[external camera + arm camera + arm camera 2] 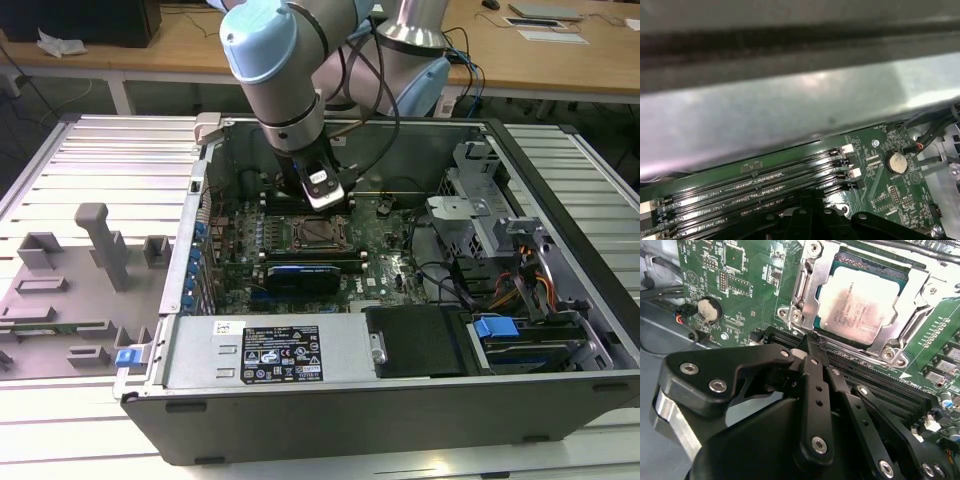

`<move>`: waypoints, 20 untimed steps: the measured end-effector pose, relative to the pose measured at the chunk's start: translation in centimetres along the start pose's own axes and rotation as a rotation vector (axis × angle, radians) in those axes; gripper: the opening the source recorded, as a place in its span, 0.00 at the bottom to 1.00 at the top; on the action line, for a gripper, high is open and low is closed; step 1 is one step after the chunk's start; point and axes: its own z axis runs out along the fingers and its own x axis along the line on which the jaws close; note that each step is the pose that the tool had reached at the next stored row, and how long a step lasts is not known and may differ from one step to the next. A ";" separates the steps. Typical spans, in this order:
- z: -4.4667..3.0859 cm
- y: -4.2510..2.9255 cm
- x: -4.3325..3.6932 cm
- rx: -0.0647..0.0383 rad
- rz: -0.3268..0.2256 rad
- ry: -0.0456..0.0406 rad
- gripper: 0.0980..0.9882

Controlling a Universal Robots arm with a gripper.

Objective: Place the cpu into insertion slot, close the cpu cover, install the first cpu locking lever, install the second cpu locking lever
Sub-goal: 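Install the first cpu locking lever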

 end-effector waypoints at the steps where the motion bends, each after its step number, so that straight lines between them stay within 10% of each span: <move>1: -0.04 0.02 -0.02 -0.001 0.000 0.0000 0.01; 17: -2.82 0.77 -0.77 -0.002 0.001 0.0014 0.01; 18: -2.80 0.77 -0.79 0.000 0.002 0.0085 0.01; 20: -2.72 0.80 -0.93 0.012 0.010 0.0497 0.01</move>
